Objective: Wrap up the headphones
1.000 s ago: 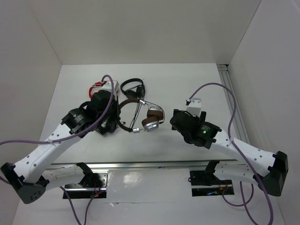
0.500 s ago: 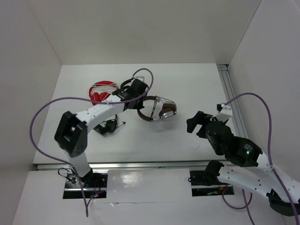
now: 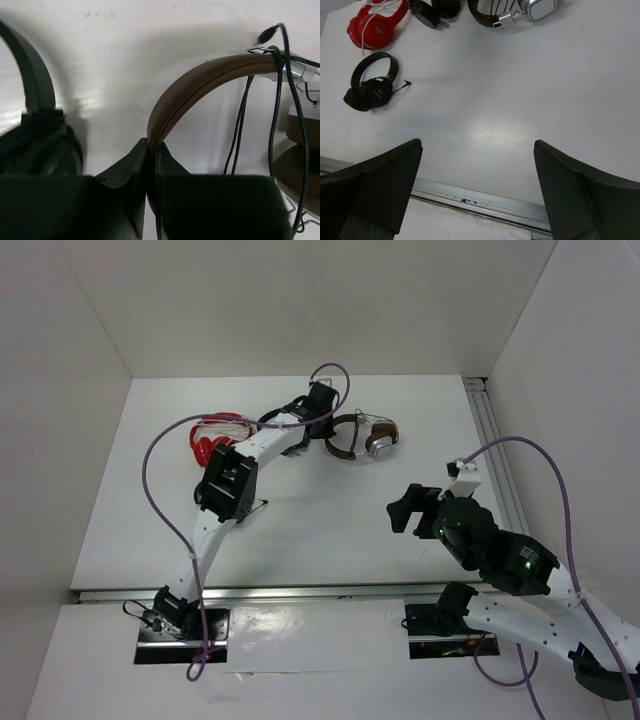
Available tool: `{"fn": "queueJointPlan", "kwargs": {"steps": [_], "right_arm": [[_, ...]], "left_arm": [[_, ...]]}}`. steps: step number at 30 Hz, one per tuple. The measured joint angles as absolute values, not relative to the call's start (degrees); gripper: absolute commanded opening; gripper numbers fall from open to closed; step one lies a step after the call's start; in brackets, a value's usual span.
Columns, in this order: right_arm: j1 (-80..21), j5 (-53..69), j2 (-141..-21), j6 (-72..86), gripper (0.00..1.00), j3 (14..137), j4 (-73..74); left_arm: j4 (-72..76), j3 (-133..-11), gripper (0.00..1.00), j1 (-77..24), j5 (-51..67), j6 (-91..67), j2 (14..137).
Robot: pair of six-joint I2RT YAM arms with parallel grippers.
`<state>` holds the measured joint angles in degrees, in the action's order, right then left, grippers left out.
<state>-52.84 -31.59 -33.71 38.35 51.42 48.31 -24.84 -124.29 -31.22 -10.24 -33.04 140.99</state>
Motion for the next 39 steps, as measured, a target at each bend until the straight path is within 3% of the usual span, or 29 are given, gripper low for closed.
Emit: {"fn": "queueJointPlan", "kwargs": {"steps": [2,3,6,7,13,14,15,27,33,39], "right_arm": [[-52.84,-31.24,-32.8,37.85,1.0,51.42,47.77],[-52.86,-31.14,-32.49,37.69,1.0,51.42,47.46],[-52.86,-30.76,-32.27,37.39,1.0,51.42,47.07],[-52.88,-30.63,-32.27,37.19,1.0,51.4,47.03],[-52.88,-29.65,-32.32,35.94,1.0,51.05,45.82],[-52.88,-29.47,-32.42,35.86,1.0,51.03,45.76],[-52.88,-29.34,-32.51,35.77,1.0,51.03,45.69],[-52.88,-27.55,-33.21,34.41,1.0,52.03,45.25],[-52.88,-25.41,-34.04,32.12,1.0,59.86,46.11],[-52.77,-21.06,-34.85,29.63,1.0,74.89,50.06]], "left_arm": [[-24.84,-126.93,0.13,-30.52,-9.8,-32.95,144.14],[-24.77,-127.81,0.26,-30.2,-9.56,-32.99,145.36],[-23.94,-128.25,0.36,-29.87,-9.04,-33.17,146.12],[-23.31,-128.27,0.51,-29.93,-8.95,-33.19,146.12],[-19.18,-123.81,0.66,-30.5,-7.33,-32.69,143.35],[-19.18,-123.15,0.79,-30.76,-7.31,-32.49,142.34],[-19.31,-122.74,0.99,-31.03,-7.31,-31.99,141.36],[-30.61,-124.68,1.0,-35.11,-16.16,-34.44,120.79],[-33.58,-103.0,1.0,-40.05,-25.45,-34.74,96.38],[-34.57,-77.1,1.0,-52.62,-27.66,-36.42,57.12]]}}
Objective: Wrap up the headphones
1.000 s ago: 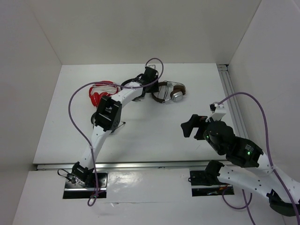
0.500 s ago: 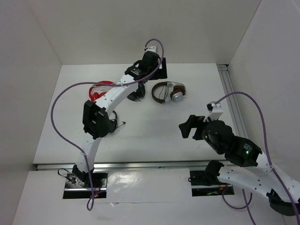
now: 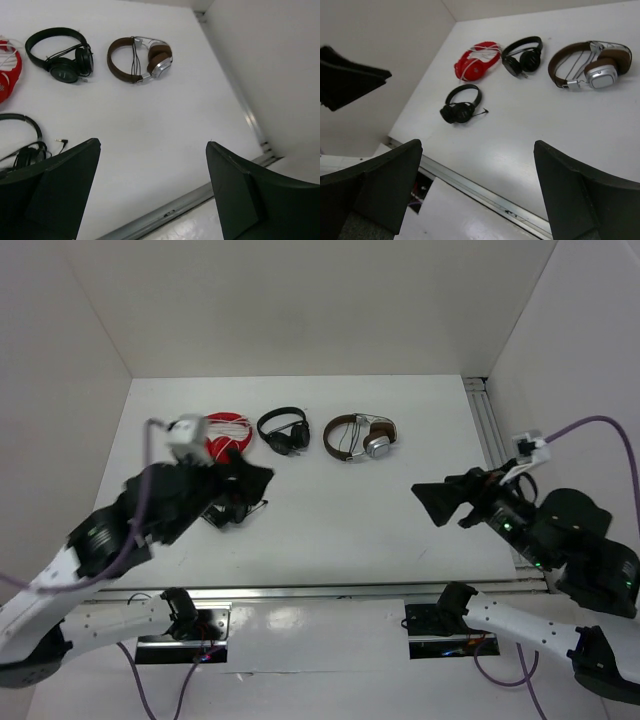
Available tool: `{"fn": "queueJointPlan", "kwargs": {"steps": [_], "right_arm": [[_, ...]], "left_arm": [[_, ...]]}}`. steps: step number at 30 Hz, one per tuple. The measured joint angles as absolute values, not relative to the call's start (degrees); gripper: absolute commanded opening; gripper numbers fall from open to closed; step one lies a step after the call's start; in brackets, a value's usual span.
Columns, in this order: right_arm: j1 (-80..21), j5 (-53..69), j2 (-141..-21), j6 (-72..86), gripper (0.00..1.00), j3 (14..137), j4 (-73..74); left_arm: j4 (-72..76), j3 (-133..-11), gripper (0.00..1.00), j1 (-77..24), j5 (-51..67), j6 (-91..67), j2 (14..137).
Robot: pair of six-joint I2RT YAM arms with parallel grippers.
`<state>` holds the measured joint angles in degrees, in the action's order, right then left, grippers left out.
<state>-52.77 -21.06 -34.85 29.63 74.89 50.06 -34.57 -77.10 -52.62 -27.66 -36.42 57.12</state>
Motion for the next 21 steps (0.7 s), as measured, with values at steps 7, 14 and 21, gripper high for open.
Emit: {"fn": "queueJointPlan", "kwargs": {"steps": [7,14,21], "right_arm": [[-48.07,-16.67,-32.23,27.51,1.0,84.73,56.25],[-47.42,-16.32,-29.23,27.59,1.0,85.12,64.53],[-47.35,-18.65,-27.29,28.08,1.0,85.14,69.34]], "left_arm": [[-47.51,-59.05,1.0,-54.26,-28.77,-44.14,23.62],[-59.51,-58.22,1.0,-54.3,-28.08,-48.12,12.21],[-60.64,-56.99,1.0,-54.33,-26.52,-49.67,10.81]]}}
